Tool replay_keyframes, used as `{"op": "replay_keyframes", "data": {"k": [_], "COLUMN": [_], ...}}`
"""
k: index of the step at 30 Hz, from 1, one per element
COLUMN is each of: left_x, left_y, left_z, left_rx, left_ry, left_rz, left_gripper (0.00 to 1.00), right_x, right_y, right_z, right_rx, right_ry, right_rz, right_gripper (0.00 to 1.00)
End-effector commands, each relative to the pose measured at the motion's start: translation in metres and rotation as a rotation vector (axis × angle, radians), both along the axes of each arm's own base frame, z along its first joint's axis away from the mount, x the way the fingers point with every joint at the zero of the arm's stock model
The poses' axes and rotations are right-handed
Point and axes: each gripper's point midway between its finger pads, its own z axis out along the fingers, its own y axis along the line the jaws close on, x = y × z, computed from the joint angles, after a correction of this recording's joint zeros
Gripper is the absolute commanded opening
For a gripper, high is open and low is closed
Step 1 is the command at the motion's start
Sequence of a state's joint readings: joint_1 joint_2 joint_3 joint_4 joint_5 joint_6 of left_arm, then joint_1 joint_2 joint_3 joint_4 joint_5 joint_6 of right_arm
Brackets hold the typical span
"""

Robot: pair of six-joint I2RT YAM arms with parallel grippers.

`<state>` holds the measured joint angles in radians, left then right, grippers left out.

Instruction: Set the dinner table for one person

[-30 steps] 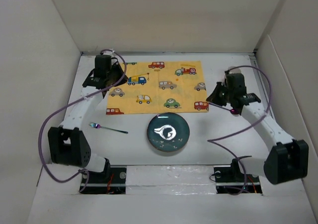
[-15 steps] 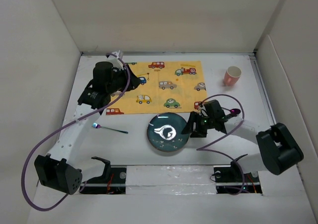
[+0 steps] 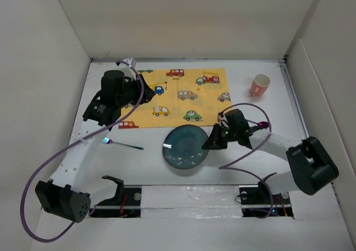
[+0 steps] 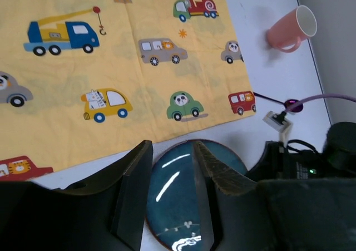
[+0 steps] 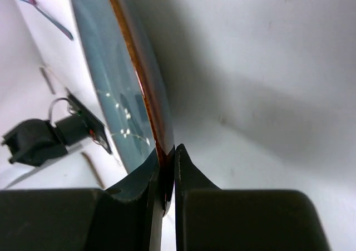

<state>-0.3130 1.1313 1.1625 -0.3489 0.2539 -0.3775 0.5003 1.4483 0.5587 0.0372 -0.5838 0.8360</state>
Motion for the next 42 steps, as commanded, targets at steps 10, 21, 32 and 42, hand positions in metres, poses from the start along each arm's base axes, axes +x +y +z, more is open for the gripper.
{"op": "replay_keyframes", "data": {"k": [10,21,32,42], "left_x": [0.002,-0.013,-0.015,-0.004], "left_y": [0.021,0.025,0.019,0.004], "left_z": [0.075,0.055,0.037,0.041], "left_rx": [0.039,0.029,0.016,0.004], "left_ry": [-0.208,-0.186,-0.152,-0.143], "left_rz": [0.074,0.075,0.052,-0.016], "left_gripper": [0.35,0.36,0.36,0.37], "right_x": [0.156,0.280,0.274,0.254], "right_y": [0.050,0.077,0.076,0.045], "right_z": [0.204,0.178,0.095,0.147], "right_rx": [0.190,0.295,0.190,0.094], "right_ry": [-0.382,-0.308,-0.153,-0.259], "right_rz": [-0.047,-0.251,-0.323,-0.282], "right_gripper": [0.00,0.00,0.15,0.70]}}
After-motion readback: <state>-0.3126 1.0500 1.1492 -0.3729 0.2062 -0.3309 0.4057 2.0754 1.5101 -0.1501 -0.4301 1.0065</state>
